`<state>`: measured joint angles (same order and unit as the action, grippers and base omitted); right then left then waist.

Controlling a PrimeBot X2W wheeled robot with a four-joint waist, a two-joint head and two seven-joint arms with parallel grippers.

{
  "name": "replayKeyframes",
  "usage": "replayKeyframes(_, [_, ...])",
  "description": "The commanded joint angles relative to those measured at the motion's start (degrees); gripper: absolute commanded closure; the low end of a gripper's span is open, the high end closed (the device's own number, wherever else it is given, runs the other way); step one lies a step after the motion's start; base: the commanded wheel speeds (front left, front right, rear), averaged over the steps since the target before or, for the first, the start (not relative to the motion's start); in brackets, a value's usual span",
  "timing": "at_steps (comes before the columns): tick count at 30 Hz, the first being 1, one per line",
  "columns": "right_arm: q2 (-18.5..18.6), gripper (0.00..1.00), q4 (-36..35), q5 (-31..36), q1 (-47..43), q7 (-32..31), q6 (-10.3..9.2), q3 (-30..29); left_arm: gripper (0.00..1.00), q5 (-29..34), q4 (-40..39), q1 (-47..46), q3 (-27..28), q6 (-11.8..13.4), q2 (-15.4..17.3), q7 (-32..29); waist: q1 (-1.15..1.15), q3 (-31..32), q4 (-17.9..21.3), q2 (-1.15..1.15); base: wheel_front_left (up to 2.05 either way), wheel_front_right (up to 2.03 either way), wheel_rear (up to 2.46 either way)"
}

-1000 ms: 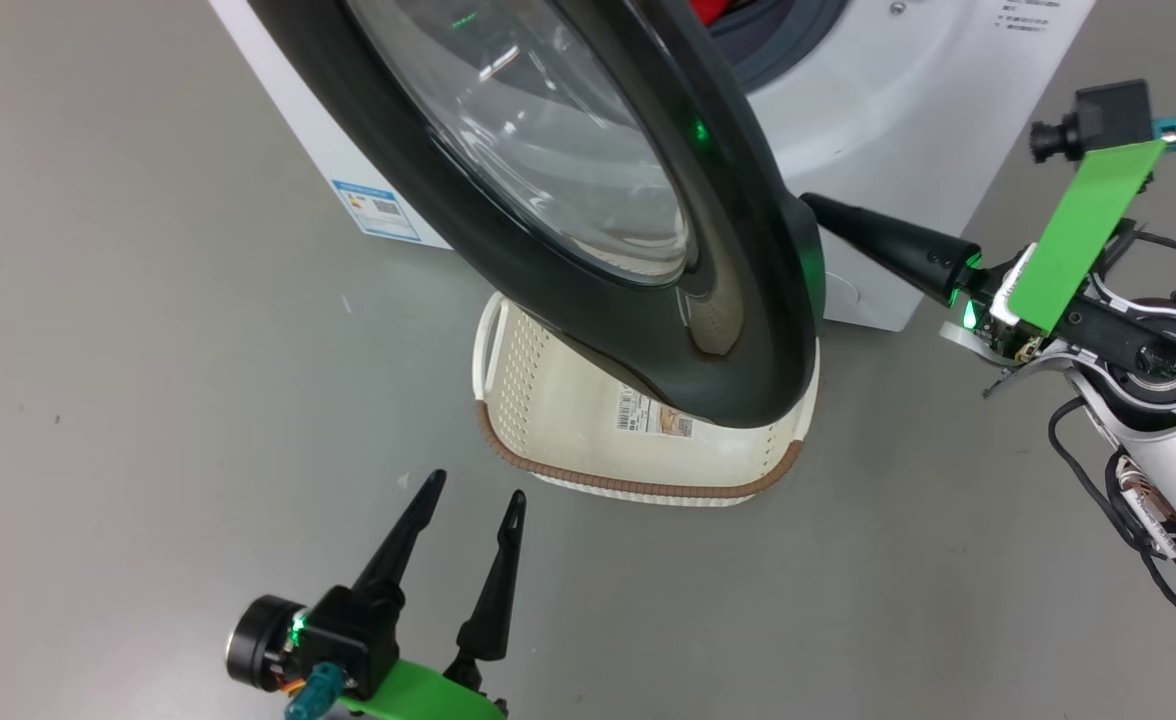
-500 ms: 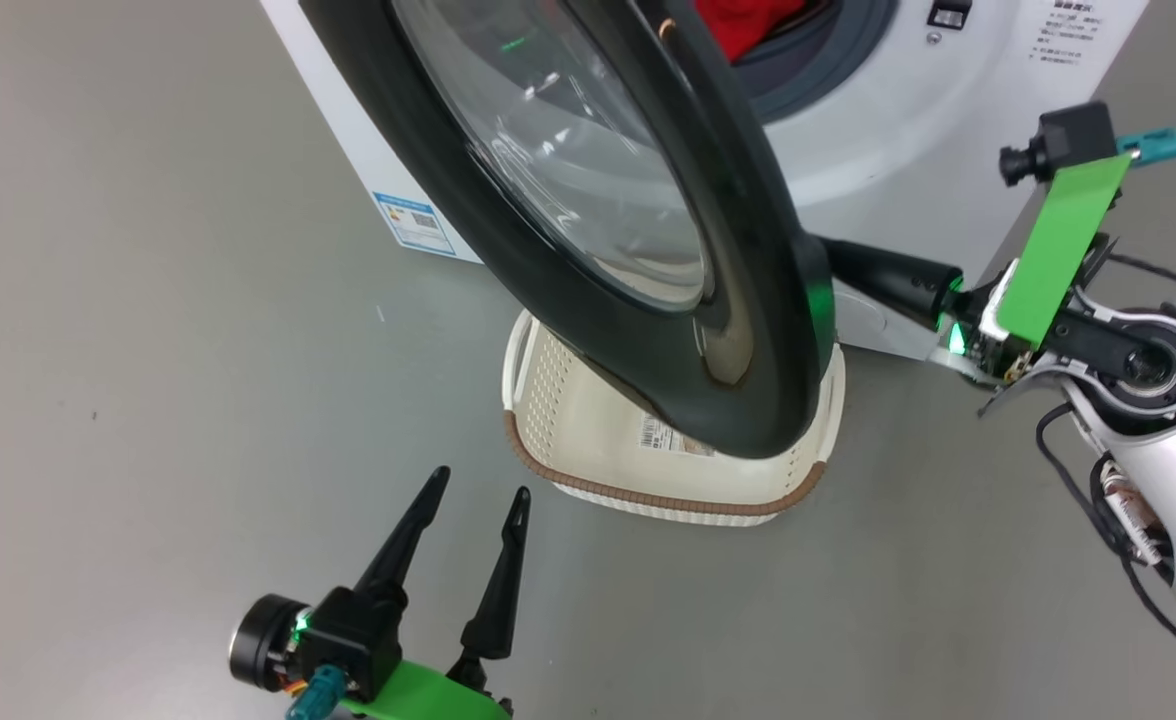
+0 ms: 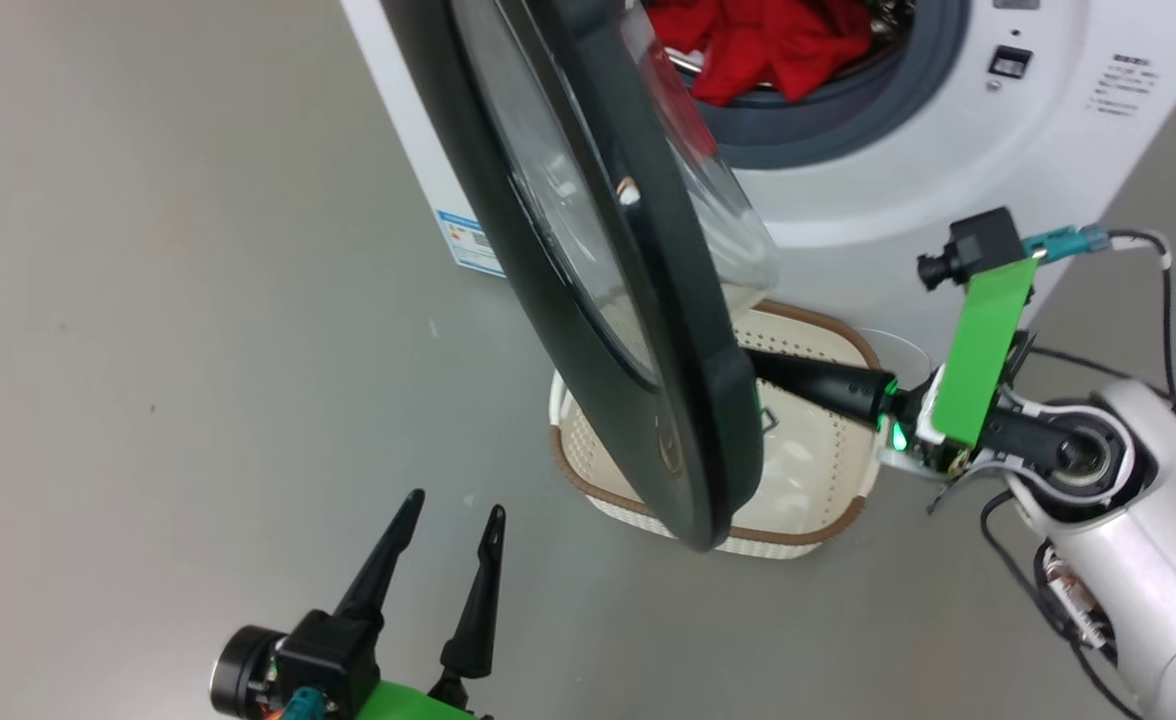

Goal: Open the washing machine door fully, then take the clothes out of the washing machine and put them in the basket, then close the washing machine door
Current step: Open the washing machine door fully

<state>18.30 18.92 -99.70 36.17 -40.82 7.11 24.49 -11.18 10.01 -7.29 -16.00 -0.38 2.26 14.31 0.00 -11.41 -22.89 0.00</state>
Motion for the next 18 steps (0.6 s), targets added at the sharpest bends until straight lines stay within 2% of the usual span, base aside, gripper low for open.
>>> replayKeyframes(1, [-1.19,1.0,-1.99,0.58,-1.32,-0.47,0.37,0.38,0.0,-0.35,-1.54,0.27,2.23,0.56,0.62,0.69,0.0,0.95,-1.42,0.0,0.0,0.0,0.0])
replayKeyframes(11, [-5.33,1.0,-3.01,3.07,-5.04,-1.26,0.37,0.29,0.0,-0.67,-1.29,1.54,3.35,2.0,0.62,0.69,0.0,3.16,-6.77,0.0,0.0,0.0,0.0])
replayKeyframes(18, [-9.39,1.0,-2.22,4.44,-4.06,-2.28,0.37,0.79,0.0,-1.1,-2.77,2.82,6.21,4.06,0.62,0.69,0.0,3.01,-7.47,0.0,0.0,0.0,0.0])
